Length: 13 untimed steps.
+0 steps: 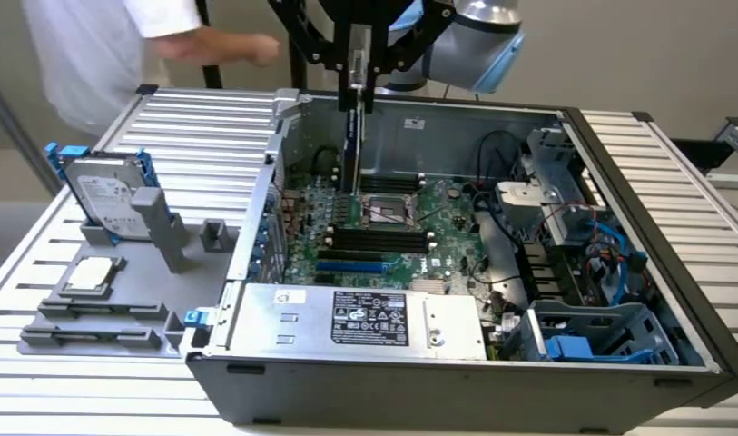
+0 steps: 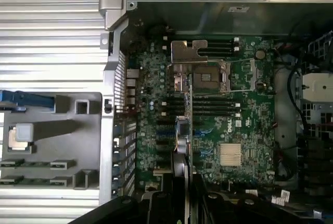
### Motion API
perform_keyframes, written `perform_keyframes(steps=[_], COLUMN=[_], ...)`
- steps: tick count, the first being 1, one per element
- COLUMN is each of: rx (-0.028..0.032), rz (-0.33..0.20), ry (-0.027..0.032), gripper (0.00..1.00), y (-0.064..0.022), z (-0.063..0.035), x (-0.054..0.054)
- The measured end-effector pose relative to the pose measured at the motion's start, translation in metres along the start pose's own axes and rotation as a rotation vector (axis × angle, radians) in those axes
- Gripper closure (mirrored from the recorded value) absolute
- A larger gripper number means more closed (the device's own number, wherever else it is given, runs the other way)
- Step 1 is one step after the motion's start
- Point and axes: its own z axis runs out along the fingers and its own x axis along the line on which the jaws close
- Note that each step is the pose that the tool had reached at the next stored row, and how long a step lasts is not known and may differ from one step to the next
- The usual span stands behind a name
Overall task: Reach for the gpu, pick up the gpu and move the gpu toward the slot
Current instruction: 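Pick up the gpu and move the gpu toward the slot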
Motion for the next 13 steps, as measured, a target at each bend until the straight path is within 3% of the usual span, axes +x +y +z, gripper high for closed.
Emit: perform_keyframes(steps=[13], rx=[-0.0002], rz=[0.000], ry=[0.0010], gripper=[0.74], y=[0.0232], z=[0.0072], x=[-0.050])
